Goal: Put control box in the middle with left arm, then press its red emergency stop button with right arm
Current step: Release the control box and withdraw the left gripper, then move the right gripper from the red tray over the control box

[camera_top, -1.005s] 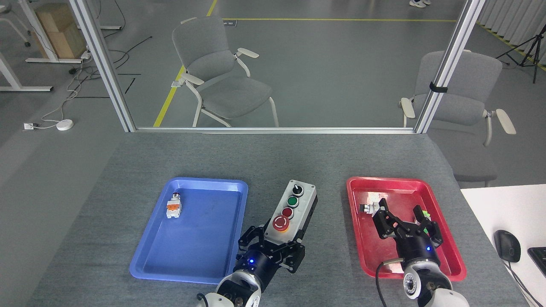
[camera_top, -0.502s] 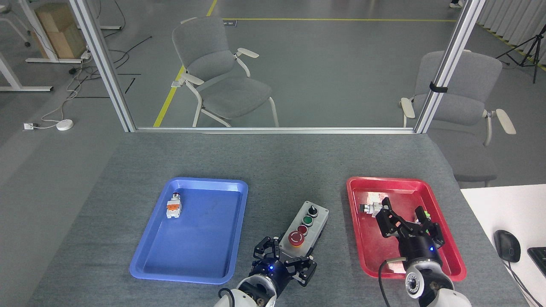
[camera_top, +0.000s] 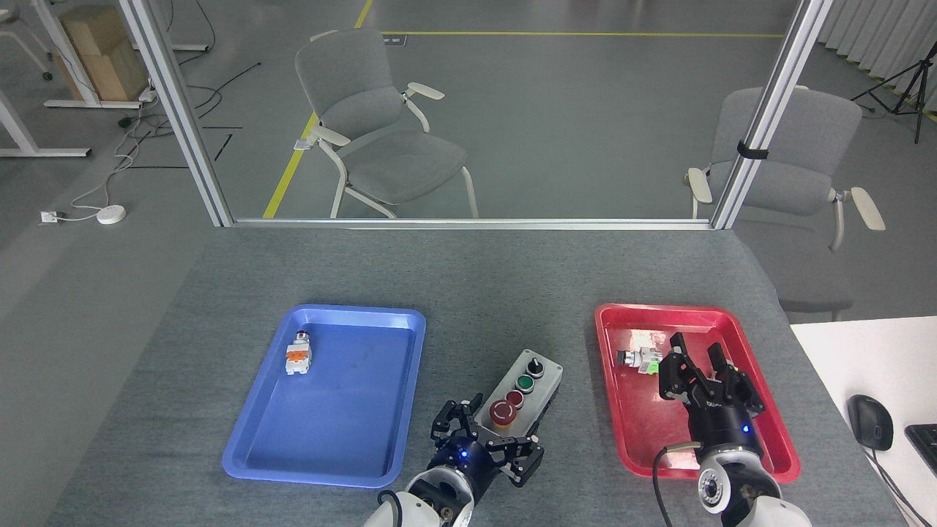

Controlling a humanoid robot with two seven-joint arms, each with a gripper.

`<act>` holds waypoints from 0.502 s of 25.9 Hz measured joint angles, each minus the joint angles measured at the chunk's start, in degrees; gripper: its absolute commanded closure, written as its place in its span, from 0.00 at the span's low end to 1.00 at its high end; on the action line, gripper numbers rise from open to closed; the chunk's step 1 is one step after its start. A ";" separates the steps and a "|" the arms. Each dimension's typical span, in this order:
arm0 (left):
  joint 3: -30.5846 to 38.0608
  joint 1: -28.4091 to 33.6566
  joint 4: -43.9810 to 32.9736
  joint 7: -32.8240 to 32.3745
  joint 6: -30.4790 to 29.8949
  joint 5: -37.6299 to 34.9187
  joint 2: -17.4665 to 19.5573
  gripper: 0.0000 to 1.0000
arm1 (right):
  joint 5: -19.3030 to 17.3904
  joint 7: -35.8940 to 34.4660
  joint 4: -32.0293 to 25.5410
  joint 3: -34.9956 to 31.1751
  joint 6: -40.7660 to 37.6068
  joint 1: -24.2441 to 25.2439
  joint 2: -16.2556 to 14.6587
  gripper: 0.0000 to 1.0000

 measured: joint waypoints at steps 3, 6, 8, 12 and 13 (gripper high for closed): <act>0.25 1.93 -3.53 0.17 -0.32 0.03 1.20 0.01 | 0.02 -0.04 0.13 0.16 -0.18 -0.68 -0.03 0.99; 0.37 6.09 -11.34 -0.09 -0.38 0.09 6.13 0.01 | -0.05 -0.22 0.24 0.44 -1.66 -1.96 -0.13 1.00; 0.40 9.78 -17.97 -0.20 -0.45 0.27 10.45 0.01 | -0.12 -0.08 0.44 0.85 -3.76 -3.22 -0.42 1.00; 3.08 15.97 -28.66 -0.21 -0.60 0.68 17.46 0.01 | -0.13 0.74 2.28 5.54 -8.25 -6.28 -0.59 1.00; 4.51 17.33 -30.48 -0.21 -0.62 0.77 18.61 0.01 | -0.13 0.84 2.91 7.44 -8.94 -7.19 -0.49 1.00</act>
